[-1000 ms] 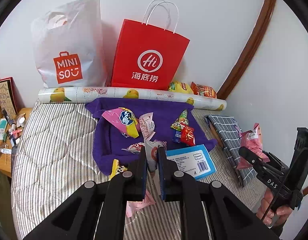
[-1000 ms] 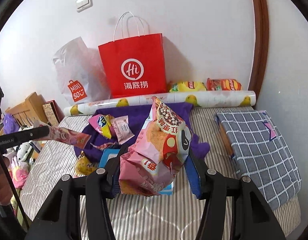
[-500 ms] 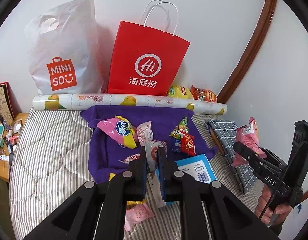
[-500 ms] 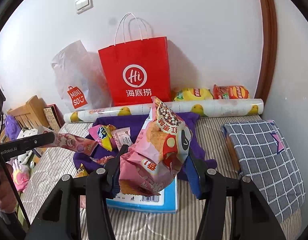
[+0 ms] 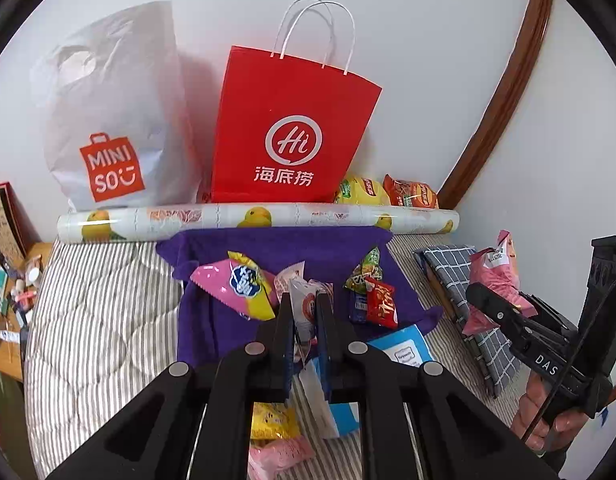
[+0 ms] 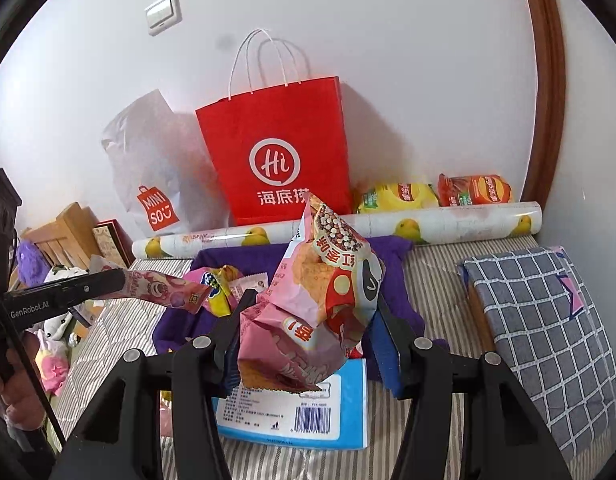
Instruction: Organize snacks
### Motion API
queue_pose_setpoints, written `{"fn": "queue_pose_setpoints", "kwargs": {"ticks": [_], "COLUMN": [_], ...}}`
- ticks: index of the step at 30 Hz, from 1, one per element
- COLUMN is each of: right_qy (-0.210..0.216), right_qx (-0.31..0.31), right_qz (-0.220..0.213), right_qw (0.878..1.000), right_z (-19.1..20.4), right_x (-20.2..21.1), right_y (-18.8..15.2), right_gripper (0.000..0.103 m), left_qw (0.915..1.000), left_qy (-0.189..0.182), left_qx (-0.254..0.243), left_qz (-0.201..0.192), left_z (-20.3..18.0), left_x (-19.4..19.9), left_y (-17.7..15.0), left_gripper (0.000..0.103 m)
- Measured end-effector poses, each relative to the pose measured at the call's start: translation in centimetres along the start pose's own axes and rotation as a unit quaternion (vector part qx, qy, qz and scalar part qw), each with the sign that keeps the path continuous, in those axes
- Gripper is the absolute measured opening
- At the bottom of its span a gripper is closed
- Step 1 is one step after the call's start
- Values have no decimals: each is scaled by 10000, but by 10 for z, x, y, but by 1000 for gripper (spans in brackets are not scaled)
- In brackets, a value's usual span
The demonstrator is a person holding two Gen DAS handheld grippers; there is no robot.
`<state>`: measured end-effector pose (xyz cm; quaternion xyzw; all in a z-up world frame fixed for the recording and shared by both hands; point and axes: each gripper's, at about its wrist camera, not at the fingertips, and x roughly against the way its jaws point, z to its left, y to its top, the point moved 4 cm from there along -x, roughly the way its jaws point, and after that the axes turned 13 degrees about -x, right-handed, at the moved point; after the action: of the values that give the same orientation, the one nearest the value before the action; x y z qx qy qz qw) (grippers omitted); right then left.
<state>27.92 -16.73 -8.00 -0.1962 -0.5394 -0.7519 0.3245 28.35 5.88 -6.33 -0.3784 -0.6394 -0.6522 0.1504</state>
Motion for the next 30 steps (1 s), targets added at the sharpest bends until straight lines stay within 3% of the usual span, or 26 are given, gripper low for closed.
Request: {"fn": "queue_pose_setpoints", "kwargs": {"ticks": [15, 30], "right_qy": [-127, -66], "right_qx": [42, -58], "right_qz": [-16, 124], "right_qw": [9999, 9999], "right_z": [1, 0], "right_x": [-35, -85], "right_y": [15, 26], "right_gripper": [53, 53], "left_qw": [9997, 9994], "left_qy": [15, -264], "left_qx": [-250, 140], "left_qz": [-37, -197], "left_z": [9, 30], "left_x": [-22, -56], "left_y": [30, 25], "left_gripper": [10, 10]}}
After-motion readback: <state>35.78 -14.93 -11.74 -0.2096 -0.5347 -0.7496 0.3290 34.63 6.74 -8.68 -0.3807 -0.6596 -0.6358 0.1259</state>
